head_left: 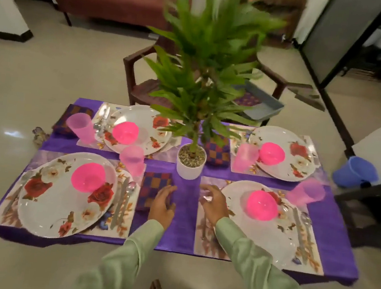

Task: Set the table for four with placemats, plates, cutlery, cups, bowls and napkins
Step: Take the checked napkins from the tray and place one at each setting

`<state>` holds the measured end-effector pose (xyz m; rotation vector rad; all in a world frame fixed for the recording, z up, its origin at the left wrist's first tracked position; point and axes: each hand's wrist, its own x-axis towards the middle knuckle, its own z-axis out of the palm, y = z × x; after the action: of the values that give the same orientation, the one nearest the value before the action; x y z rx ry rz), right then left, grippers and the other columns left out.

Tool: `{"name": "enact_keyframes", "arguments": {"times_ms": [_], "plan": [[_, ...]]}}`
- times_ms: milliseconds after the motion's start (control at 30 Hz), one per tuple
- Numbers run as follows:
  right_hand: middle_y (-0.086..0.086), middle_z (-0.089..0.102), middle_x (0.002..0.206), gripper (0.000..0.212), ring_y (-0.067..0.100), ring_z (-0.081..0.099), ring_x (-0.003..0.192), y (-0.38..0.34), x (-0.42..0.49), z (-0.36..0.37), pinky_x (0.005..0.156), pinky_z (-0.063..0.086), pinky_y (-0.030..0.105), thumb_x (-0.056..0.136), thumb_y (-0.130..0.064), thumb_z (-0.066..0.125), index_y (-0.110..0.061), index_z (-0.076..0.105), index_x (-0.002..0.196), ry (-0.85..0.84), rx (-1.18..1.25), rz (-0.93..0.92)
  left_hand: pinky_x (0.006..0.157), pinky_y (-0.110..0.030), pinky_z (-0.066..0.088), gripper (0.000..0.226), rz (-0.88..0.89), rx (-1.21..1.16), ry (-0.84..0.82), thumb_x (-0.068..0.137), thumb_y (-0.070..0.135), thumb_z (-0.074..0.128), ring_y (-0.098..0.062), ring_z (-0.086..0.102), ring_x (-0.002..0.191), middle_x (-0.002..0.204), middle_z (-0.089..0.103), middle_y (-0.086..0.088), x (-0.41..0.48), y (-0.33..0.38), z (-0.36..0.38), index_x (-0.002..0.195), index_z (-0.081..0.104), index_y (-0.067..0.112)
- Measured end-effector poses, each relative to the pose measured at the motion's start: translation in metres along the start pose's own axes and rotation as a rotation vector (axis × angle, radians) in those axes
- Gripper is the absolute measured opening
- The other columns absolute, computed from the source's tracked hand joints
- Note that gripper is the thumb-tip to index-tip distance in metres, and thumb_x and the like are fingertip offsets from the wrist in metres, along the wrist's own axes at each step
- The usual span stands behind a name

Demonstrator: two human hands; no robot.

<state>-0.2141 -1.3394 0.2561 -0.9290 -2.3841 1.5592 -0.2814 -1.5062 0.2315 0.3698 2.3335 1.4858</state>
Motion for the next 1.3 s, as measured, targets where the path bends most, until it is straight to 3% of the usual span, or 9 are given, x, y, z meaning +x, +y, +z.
{"name": "enact_keyframes", "arguments": {"times_ms": [100, 167, 233, 333, 533, 667, 767, 1067, 1300], "plan": [[0.000, 0.063, 0.105, 0.039, 0.019, 0.060, 0.093, 0.002, 0.000, -0.066, 0.081, 0.055, 0.036, 0.081, 0.009, 0.060, -0.017, 0.068, 0.109, 0.086, 0.104, -0.005, 0.108, -0.030, 0.037, 0.050, 0.118, 0.012, -0.098, 0.073, 0.003, 0.055, -0.024, 0.053, 0.122, 0.125, 0.056, 0.000, -0.013, 0.048, 0.049, 0.119, 0.059, 0.022], [-0.002, 0.063, 0.107, 0.039, 0.015, 0.060, 0.090, 0.010, -0.002, -0.118, 0.082, 0.055, 0.030, 0.082, 0.008, 0.061, -0.020, 0.066, 0.108, 0.144, 0.138, -0.040, 0.096, -0.020, 0.042, 0.045, 0.158, 0.010, -0.146, 0.074, 0.008, 0.056, -0.021, 0.058, 0.112, 0.119, 0.057, 0.003, -0.019, 0.086, 0.087, 0.117, 0.061, 0.020], [-0.003, 0.064, 0.114, 0.042, 0.011, 0.061, 0.091, 0.020, -0.006, -0.166, 0.082, 0.050, 0.017, 0.082, 0.008, 0.061, -0.025, 0.064, 0.108, 0.191, 0.144, -0.101, 0.078, -0.016, 0.050, 0.041, 0.161, -0.063, -0.197, 0.082, -0.004, 0.058, -0.019, 0.060, 0.105, 0.115, 0.056, 0.001, -0.025, 0.122, 0.124, 0.117, 0.062, 0.018], [-0.003, 0.066, 0.115, 0.045, 0.009, 0.062, 0.094, 0.050, -0.014, -0.254, 0.081, 0.049, 0.016, 0.081, 0.009, 0.060, -0.026, 0.065, 0.109, 0.260, 0.187, -0.131, 0.093, -0.034, 0.050, 0.046, 0.249, -0.112, -0.210, 0.081, 0.002, 0.061, -0.023, 0.058, 0.111, 0.119, 0.060, 0.002, -0.038, 0.173, 0.192, 0.111, 0.058, 0.037], [-0.003, 0.067, 0.112, 0.038, 0.006, 0.061, 0.090, 0.113, -0.030, -0.416, 0.078, 0.048, 0.016, 0.084, 0.007, 0.060, -0.019, 0.066, 0.110, 0.432, 0.211, -0.167, 0.098, -0.039, 0.051, 0.053, 0.267, -0.170, -0.338, 0.084, -0.011, 0.062, -0.015, 0.057, 0.116, 0.122, 0.062, 0.004, -0.052, 0.244, 0.316, 0.112, 0.063, 0.034], [-0.005, 0.065, 0.114, 0.041, 0.011, 0.062, 0.087, 0.142, -0.039, -0.492, 0.072, 0.048, 0.012, 0.086, 0.003, 0.058, -0.023, 0.065, 0.117, 0.466, 0.225, -0.124, 0.106, -0.035, 0.044, 0.043, 0.323, -0.166, -0.396, 0.080, 0.004, 0.065, -0.021, 0.058, 0.119, 0.127, 0.062, -0.007, -0.054, 0.285, 0.388, 0.115, 0.061, 0.029], [-0.003, 0.064, 0.115, 0.042, 0.015, 0.062, 0.090, 0.161, -0.035, -0.534, 0.070, 0.048, 0.011, 0.086, 0.003, 0.059, -0.022, 0.065, 0.119, 0.488, 0.205, -0.108, 0.105, -0.030, 0.045, 0.045, 0.339, -0.174, -0.423, 0.085, -0.009, 0.065, -0.025, 0.058, 0.120, 0.128, 0.062, -0.007, -0.046, 0.310, 0.440, 0.116, 0.061, 0.023], [-0.004, 0.063, 0.112, 0.041, 0.010, 0.061, 0.087, 0.207, 0.044, -0.643, 0.076, 0.048, 0.013, 0.087, 0.000, 0.059, -0.026, 0.064, 0.119, 0.417, 0.074, -0.111, 0.106, -0.036, 0.042, 0.049, 0.342, -0.230, -0.408, 0.086, -0.009, 0.063, -0.024, 0.058, 0.117, 0.126, 0.061, -0.003, 0.013, 0.353, 0.581, 0.114, 0.060, 0.032], [-0.006, 0.062, 0.112, 0.042, 0.011, 0.060, 0.088, 0.232, 0.149, -0.724, 0.076, 0.047, 0.013, 0.087, -0.001, 0.059, -0.029, 0.063, 0.119, 0.250, -0.033, -0.099, 0.104, -0.035, 0.044, 0.042, 0.202, -0.258, -0.271, 0.089, -0.006, 0.060, -0.021, 0.057, 0.117, 0.129, 0.060, -0.010, 0.089, 0.384, 0.667, 0.124, 0.061, 0.016]]}}
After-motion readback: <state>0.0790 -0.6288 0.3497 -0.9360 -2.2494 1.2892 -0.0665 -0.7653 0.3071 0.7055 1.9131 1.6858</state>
